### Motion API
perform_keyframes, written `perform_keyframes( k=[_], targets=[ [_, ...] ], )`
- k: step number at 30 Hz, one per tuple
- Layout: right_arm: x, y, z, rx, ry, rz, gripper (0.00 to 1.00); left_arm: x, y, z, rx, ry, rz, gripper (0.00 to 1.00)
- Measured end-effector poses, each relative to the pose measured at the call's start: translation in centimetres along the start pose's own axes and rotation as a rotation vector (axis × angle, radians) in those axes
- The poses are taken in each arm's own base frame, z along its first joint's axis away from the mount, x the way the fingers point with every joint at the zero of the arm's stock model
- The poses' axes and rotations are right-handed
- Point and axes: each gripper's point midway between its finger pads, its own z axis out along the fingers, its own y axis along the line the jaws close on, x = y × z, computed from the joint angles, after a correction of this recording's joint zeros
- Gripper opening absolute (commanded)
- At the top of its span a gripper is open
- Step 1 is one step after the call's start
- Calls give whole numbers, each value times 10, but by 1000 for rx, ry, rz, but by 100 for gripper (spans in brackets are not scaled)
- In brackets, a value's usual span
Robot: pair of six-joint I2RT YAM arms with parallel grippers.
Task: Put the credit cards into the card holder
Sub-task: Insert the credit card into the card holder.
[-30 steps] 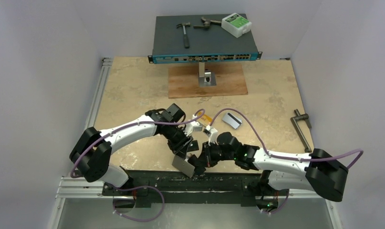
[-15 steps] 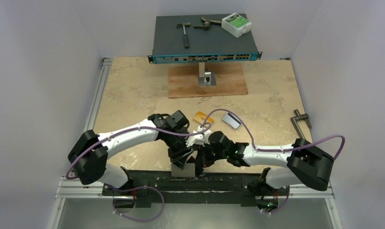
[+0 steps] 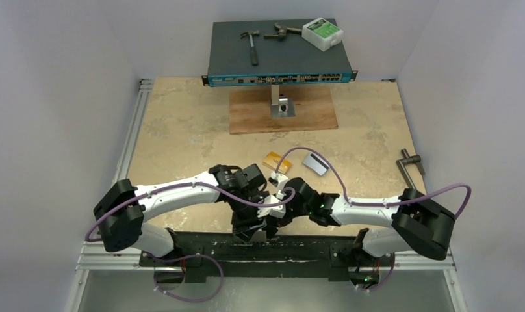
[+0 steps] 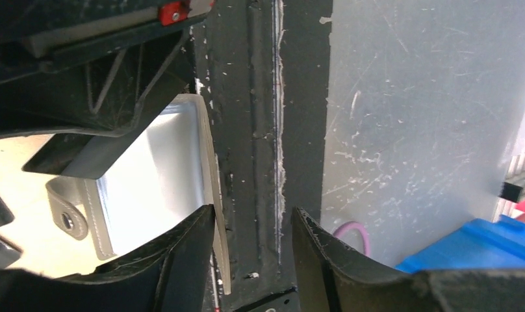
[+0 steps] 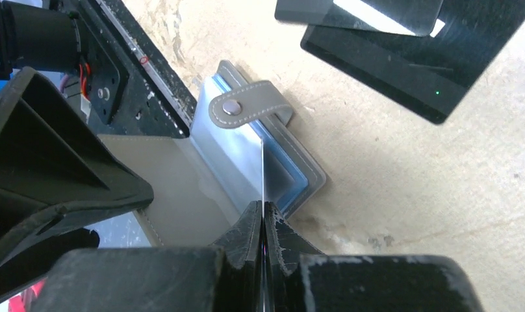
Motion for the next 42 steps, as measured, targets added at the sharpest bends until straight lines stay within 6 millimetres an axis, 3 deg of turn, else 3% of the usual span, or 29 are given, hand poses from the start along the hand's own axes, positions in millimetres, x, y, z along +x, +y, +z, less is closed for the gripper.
perform_keyframes(
  k=[5, 7, 12, 13, 17, 22, 27, 32, 36, 42],
  targets=[
    [7, -2, -8, -3, -6, 0, 0, -1, 10, 5, -79, 27, 81, 45],
    [9, -3, -9, -4, -7, 2, 0, 0, 17, 6, -124, 49, 125, 39],
    [5, 0, -9, -18, -24, -1, 0, 15, 27, 15, -200, 142, 224, 2],
    [5, 0, -9, -19, -25, -2, 0, 17, 29, 15, -213, 162, 249, 0],
    [3, -1, -11, -11, -35, -1, 0, 18, 35, 15, -270, 221, 367, 0],
    [-17, 3, -32, 11, -123, -10, 0, 7, 36, 3, -331, 291, 573, 0],
    [-42, 4, -68, 60, -258, -9, 0, -19, 26, -15, -386, 258, 873, 0],
    [-52, 1, -108, 103, -385, 5, 0, -61, 16, -30, -462, 148, 1227, 0],
    [-53, -6, -126, 143, -439, 31, 0, -75, 31, -18, -508, 117, 1450, 0],
    [-46, -25, -122, 231, -415, 77, 0, -75, 75, 12, -532, 119, 1684, 0]
  ],
)
